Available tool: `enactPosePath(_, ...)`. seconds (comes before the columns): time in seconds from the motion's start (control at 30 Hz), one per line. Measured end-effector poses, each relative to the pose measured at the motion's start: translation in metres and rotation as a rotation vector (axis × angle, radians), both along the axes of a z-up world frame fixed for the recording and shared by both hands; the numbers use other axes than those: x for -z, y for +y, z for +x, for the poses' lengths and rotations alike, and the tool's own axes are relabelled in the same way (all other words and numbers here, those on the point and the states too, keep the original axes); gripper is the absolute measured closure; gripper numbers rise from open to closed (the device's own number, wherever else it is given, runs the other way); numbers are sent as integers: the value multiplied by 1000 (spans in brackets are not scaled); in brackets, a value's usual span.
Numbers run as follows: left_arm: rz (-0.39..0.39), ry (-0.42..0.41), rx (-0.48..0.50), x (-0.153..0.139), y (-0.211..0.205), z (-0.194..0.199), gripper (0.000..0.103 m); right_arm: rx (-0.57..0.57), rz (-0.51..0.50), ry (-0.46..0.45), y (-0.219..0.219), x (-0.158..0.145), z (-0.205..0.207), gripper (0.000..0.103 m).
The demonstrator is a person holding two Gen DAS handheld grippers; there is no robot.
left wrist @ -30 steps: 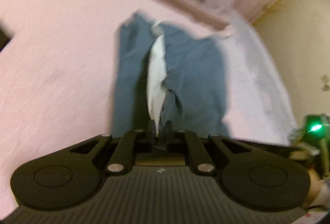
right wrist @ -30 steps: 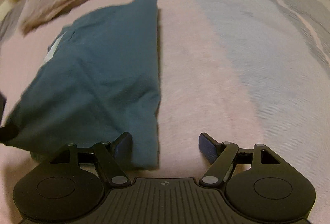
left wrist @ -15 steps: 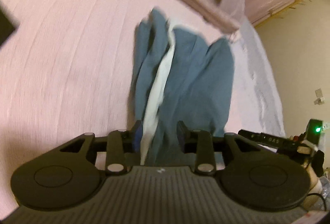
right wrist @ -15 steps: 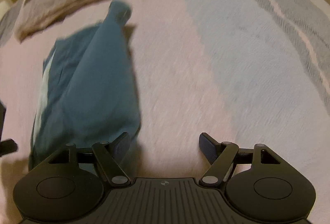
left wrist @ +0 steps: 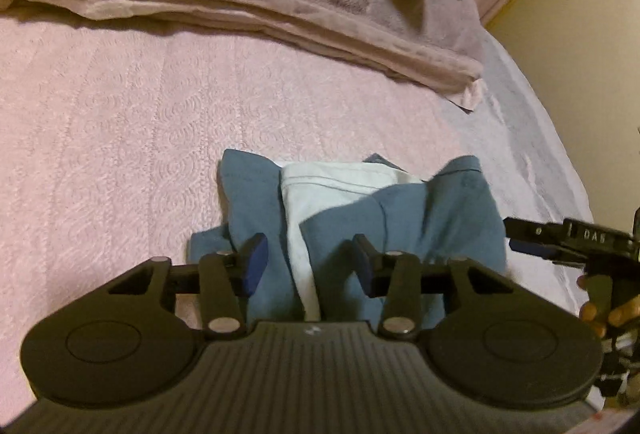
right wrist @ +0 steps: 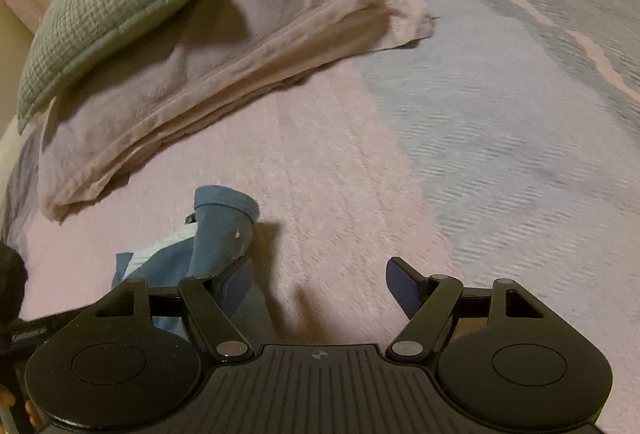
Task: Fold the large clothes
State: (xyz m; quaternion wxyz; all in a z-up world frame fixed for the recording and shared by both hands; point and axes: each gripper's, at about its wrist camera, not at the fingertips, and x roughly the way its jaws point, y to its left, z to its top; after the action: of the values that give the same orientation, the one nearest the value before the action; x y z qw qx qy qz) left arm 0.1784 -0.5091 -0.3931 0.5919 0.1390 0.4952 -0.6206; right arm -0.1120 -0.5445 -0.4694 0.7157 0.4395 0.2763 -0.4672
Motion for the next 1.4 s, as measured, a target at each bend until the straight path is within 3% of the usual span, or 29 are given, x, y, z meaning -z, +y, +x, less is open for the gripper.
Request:
enactPosePath(0.1, -28, -1, 19, 1, -5, -3, 76, -21, 19, 10, -1, 12, 7, 32)
enactPosePath(0.33, 1, -10, 22, 11, -10, -4, 77, -27, 39, 47, -14, 27, 13, 32)
enactPosePath(0.37, -5, 2, 23, 11, -10, -4, 82, -31, 40, 57, -15, 28, 15, 32)
enactPosePath(0.4, -17, 14, 30, 10, -10, -4, 95, -35, 40, 65, -16, 28, 17, 32)
enactPosePath(0.6, -181, -13, 64, -29, 10, -12, 100, -67, -15, 141, -22, 24, 28, 32)
enactPosePath(0.73, -274, -124, 34, -51, 29, -11, 100, -83, -58, 241, -29, 26, 40, 32)
enactPosePath(0.93, -70, -190, -46, 7, 15, 11, 100, -111, -91, 371, -39, 45, 61, 32)
enactPosePath(1.03, -80, -136, -83, 10, 19, 19, 99, -136, -127, 394, -40, 45, 64, 32)
enactPosePath(1.17, -56, -189, -61, 13, 16, 15, 95, -172, -141, 403, -44, 54, 65, 32)
enactPosePath(1.27, -16, -136, -113, 12, 25, 24, 81, -127, -163, 393, -35, 41, 54, 32)
enactPosePath(1.4, -13, -100, -137, -9, 60, 26, 80, -106, -218, 354, 4, 12, 26, 32)
